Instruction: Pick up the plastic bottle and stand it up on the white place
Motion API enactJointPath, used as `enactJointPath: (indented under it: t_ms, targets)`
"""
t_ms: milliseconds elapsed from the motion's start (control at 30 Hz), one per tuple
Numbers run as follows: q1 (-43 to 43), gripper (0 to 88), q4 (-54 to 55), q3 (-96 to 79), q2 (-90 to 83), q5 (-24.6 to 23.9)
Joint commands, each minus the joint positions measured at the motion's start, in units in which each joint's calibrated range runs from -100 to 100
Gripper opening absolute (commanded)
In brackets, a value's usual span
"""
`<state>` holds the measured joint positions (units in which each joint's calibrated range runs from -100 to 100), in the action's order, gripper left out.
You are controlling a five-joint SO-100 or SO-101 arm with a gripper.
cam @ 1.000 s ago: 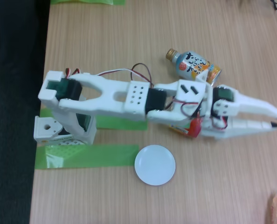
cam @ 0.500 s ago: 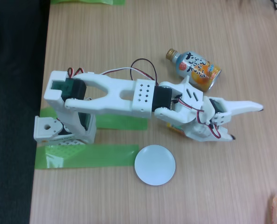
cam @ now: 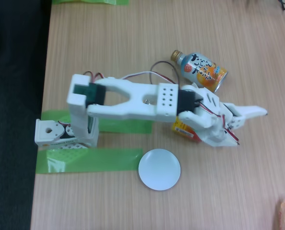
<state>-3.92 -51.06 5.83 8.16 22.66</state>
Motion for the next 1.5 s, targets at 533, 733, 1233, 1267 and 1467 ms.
enactJointPath:
  t_ms: [533,733,1233,1267,1467]
  targets:
    - [1.3,39.7,-23.0,23.0,17.2,11.8]
    - [3.0,39.7,-22.6,23.3,20.3,14.1]
    - [2.0,39.7,-19.0,32.2,30.4,14.1]
    - [2.0,39.7,-19.1,33.1,31.2,14.1]
    - [2.0,39.7,-19.1,35.7,33.7,14.1]
